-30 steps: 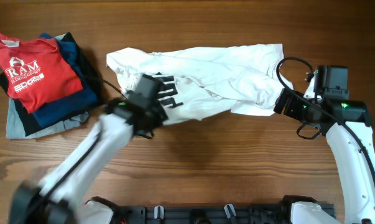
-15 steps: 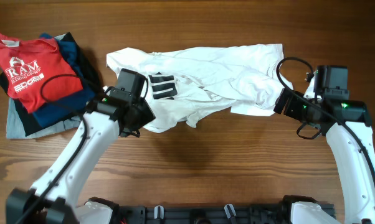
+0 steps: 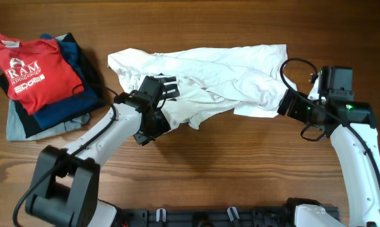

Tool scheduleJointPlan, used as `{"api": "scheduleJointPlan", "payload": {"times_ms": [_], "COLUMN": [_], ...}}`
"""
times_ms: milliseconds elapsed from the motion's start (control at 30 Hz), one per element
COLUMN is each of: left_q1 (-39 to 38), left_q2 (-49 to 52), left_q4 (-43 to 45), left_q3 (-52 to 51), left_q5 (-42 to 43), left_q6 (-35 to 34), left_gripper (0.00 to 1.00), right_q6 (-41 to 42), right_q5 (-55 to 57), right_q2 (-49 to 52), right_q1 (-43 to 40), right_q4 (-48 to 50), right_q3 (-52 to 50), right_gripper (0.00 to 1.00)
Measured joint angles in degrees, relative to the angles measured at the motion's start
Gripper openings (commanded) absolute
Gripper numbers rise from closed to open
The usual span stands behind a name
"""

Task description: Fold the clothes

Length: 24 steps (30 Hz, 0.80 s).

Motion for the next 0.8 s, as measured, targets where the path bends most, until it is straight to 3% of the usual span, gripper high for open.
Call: {"api": "scheduleJointPlan", "payload": {"times_ms": [67,600,667,700,800], "left_q1": [0.0,0.0,0.0,0.0,0.02], "left_q2": [0.85,4.22,4.22,4.22,4.39], "left_q4": [0.59,6.23,6.27,6.27,7.26], "left_q3": [-0.07,-1.27,-1.27,-1.27,-1.29], "left_q5": [-0.85,-4.46,-4.55,-4.61,-5.05], "left_q6": [-0.83,-2.54,-2.58,-2.78,-2.93], "left_gripper": [0.6,0.59,0.43,0.26,0.05], "right_q6": [0.0,0.0,0.0,0.0,0.0], "right_q5": [0.0,0.0,0.0,0.0,0.0], "right_q2": [0.0,0.0,0.0,0.0,0.0], "right_q1": [0.0,0.0,0.0,0.0,0.0], "right_q4": [0.0,0.0,0.0,0.0,0.02], "right_q3": [0.0,0.0,0.0,0.02,0.0], "right_gripper": [1.0,1.0,1.0,1.0,1.0]}}
